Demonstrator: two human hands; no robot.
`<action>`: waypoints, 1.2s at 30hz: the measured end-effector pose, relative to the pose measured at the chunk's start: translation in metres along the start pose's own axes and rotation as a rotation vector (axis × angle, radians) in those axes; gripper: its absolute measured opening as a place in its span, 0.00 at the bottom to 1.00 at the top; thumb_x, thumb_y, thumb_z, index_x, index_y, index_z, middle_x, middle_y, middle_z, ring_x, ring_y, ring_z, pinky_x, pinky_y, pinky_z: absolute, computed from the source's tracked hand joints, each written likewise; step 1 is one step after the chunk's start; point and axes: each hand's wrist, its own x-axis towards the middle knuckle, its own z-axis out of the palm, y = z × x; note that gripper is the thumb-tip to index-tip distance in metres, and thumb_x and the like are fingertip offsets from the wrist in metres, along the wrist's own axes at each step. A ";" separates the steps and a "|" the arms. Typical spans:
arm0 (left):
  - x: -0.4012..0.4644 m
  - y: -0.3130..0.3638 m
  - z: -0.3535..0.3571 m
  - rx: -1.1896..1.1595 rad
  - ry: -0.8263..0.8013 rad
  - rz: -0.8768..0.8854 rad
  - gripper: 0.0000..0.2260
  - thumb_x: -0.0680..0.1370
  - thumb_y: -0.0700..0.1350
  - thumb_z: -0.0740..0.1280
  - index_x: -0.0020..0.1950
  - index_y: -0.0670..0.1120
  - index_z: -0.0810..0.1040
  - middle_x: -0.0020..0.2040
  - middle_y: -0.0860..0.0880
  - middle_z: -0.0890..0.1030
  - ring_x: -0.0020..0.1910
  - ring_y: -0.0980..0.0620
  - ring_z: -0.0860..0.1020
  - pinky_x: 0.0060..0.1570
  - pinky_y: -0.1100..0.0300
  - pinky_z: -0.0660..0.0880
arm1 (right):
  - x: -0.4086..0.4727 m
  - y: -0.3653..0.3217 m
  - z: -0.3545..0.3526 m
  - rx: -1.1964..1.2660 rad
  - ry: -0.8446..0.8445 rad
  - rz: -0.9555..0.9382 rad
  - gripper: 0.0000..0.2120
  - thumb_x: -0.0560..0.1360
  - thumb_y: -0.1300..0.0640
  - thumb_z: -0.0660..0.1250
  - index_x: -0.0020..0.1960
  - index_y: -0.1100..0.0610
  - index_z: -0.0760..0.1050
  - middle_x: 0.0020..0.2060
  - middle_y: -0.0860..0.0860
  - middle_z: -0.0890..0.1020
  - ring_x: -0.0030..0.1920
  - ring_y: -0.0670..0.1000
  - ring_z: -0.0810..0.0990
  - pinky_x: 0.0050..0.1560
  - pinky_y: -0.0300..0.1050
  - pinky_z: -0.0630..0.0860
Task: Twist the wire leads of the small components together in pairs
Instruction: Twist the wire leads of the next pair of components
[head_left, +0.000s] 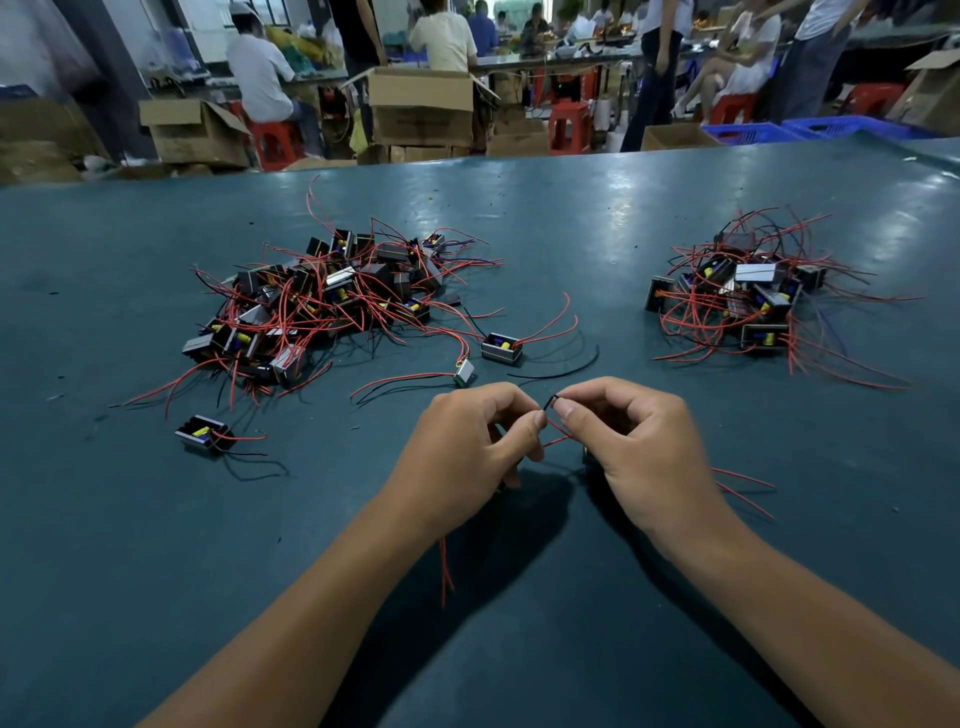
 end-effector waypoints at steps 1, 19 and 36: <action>0.000 0.000 0.001 0.003 -0.001 0.003 0.06 0.80 0.48 0.66 0.44 0.52 0.80 0.36 0.56 0.84 0.27 0.52 0.81 0.32 0.45 0.80 | 0.000 0.000 0.001 0.015 0.001 -0.002 0.04 0.74 0.58 0.73 0.42 0.51 0.83 0.34 0.46 0.85 0.36 0.43 0.79 0.39 0.37 0.75; -0.002 0.006 0.001 0.028 0.048 0.033 0.04 0.79 0.45 0.68 0.45 0.50 0.80 0.35 0.55 0.82 0.27 0.51 0.80 0.31 0.52 0.80 | 0.002 0.000 0.004 0.018 -0.001 -0.027 0.05 0.74 0.61 0.73 0.40 0.53 0.82 0.32 0.45 0.83 0.33 0.42 0.77 0.37 0.33 0.72; -0.003 0.024 -0.020 0.427 0.075 0.242 0.04 0.79 0.45 0.69 0.45 0.46 0.80 0.41 0.55 0.74 0.38 0.64 0.69 0.38 0.65 0.64 | -0.006 -0.016 -0.001 -0.262 -0.116 -0.260 0.06 0.73 0.66 0.72 0.45 0.57 0.83 0.37 0.47 0.79 0.40 0.48 0.79 0.42 0.37 0.74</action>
